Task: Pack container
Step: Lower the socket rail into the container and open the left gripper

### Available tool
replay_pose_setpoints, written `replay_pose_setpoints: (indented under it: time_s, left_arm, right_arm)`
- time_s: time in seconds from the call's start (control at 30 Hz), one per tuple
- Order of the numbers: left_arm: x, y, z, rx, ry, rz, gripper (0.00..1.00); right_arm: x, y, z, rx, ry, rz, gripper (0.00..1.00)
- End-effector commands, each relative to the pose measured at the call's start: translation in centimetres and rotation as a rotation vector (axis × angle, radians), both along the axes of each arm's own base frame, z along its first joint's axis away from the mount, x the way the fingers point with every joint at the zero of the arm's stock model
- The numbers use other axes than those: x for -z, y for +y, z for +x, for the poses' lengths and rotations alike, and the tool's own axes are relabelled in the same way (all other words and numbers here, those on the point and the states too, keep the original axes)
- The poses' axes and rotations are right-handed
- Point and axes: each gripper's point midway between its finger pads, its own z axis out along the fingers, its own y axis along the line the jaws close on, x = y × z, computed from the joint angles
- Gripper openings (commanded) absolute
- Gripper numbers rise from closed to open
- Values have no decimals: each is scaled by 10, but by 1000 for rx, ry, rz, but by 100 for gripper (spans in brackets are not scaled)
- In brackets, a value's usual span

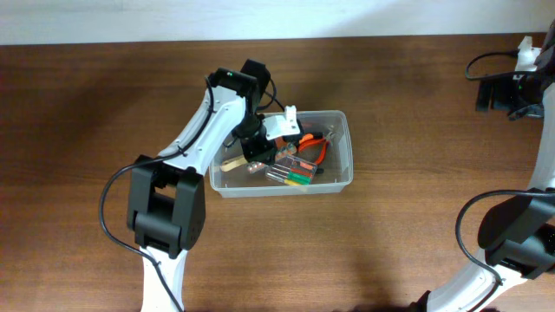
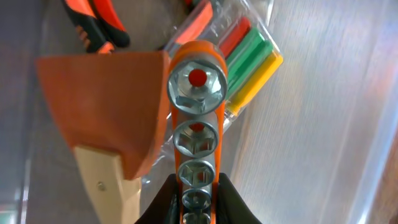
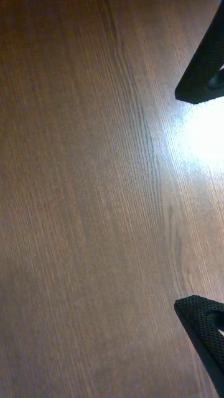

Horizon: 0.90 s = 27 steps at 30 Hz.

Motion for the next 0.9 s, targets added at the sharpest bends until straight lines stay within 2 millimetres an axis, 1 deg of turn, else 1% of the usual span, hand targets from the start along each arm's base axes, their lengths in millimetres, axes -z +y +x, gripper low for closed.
replay_pose_setpoints:
  time_s: [0.0, 0.03, 0.07, 0.1, 0.37, 0.43, 0.73, 0.8, 0.87]
  left_arm:
    - [8, 0, -2, 13, 12, -3, 11]
    - [8, 0, -1, 13, 9, -4, 13]
    - [8, 0, -1, 13, 8, -6, 19]
    - [8, -1, 0, 13, 5, -7, 20]
    - [8, -2, 4, 13, -13, -14, 22]
    - [8, -3, 5, 13, -16, -15, 29]
    - [8, -2, 6, 13, -23, -12, 29]
    - [7, 2, 12, 12, -51, 19, 30]
    - [-1, 11, 28, -16, -116, 82, 38]
  right_arm:
    - [3, 2, 1, -8, 4, 6, 99]
    - [3, 2, 1, -8, 4, 6, 99]
    - [3, 2, 1, -8, 4, 6, 99]
    - [3, 2, 1, -8, 4, 6, 99]
    - [3, 2, 1, -8, 4, 6, 100]
    - [3, 2, 1, -8, 4, 6, 99]
    - [3, 2, 1, -8, 4, 6, 99]
    - [3, 2, 1, -8, 4, 6, 99]
    - [3, 2, 1, -8, 4, 6, 99]
